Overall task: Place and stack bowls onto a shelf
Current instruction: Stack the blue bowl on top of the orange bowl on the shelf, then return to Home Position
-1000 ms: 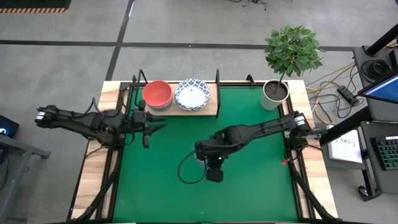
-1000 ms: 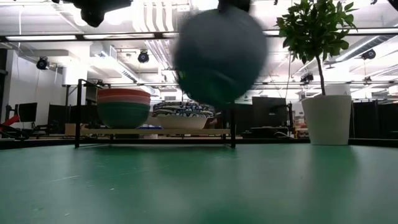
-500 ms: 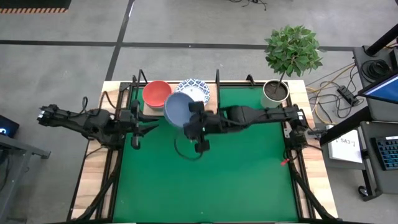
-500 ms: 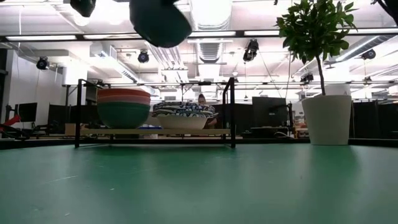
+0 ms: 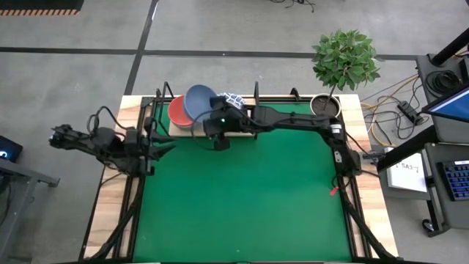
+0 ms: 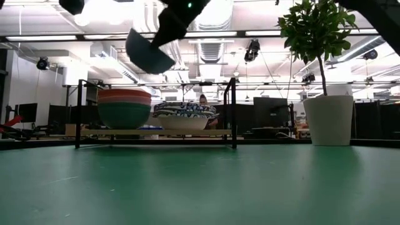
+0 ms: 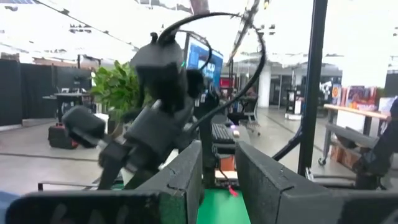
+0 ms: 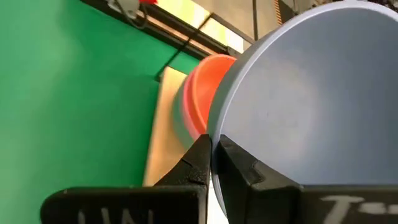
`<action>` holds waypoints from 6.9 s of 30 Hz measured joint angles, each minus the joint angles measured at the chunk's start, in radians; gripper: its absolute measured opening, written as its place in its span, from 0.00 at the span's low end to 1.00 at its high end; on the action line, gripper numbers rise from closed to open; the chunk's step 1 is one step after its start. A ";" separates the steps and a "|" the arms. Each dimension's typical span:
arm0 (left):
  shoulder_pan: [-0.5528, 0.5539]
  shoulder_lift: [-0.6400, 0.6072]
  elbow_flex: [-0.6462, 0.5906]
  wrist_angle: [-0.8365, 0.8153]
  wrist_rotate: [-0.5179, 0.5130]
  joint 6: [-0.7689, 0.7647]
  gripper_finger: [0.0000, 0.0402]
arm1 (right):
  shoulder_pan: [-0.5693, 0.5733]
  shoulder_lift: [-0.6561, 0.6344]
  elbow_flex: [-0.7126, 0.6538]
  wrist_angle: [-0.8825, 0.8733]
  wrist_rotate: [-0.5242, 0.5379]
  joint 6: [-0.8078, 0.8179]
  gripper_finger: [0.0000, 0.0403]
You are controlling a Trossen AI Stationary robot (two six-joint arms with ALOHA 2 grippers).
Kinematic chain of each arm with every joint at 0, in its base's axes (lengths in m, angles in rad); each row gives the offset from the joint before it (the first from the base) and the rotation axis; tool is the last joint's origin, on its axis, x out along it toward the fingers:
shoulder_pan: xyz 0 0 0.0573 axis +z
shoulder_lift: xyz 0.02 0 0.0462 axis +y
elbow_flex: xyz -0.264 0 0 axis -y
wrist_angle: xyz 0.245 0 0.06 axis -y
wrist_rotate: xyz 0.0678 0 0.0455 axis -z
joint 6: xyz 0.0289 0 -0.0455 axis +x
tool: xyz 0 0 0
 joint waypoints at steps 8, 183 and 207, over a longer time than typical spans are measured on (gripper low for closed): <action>0.000 -0.113 -0.036 0.001 0.000 0.003 0.20 | -0.042 0.064 -0.001 0.130 -0.030 -0.033 0.03; 0.951 1.088 0.121 0.575 0.134 -0.005 0.20 | 0.229 -0.806 -1.403 1.015 0.113 0.354 0.02; 0.843 0.705 0.022 0.391 0.380 -0.023 0.20 | 0.207 -0.823 -1.510 1.102 0.042 0.314 0.02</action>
